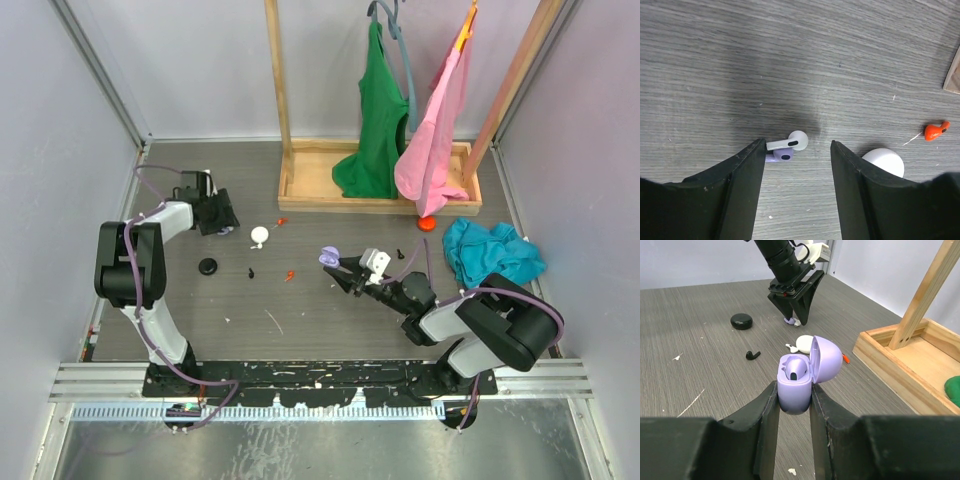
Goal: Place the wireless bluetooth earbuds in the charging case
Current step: Pick up the earbud from the center of the board.
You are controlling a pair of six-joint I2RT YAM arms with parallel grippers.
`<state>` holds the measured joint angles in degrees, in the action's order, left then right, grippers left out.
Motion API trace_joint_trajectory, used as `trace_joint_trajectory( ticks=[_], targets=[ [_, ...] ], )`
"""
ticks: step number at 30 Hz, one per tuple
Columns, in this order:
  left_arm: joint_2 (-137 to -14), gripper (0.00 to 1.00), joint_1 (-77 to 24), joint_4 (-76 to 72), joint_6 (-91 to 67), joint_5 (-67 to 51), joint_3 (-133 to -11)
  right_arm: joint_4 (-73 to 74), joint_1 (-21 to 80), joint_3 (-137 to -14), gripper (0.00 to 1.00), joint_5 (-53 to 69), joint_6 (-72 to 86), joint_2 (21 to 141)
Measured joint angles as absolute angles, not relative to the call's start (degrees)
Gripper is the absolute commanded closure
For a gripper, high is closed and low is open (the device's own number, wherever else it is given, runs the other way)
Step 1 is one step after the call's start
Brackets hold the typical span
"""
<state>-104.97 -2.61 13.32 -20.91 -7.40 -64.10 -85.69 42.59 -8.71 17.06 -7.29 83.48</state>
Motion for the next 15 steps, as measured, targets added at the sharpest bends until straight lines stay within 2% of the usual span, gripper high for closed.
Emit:
trace_joint_trajectory(
  ticks=[8,15],
  targets=[
    [-104.7,0.56,-3.0,12.7,-21.9,-8.2,-63.3,-85.0,42.6,-8.7,0.89,17.0,-7.5,83.5],
    [-104.7,0.70,-3.4,14.1,-21.8,-7.5,-63.3,-84.8,42.6,-8.7,0.89,17.1,-7.6,83.5]
  ],
)
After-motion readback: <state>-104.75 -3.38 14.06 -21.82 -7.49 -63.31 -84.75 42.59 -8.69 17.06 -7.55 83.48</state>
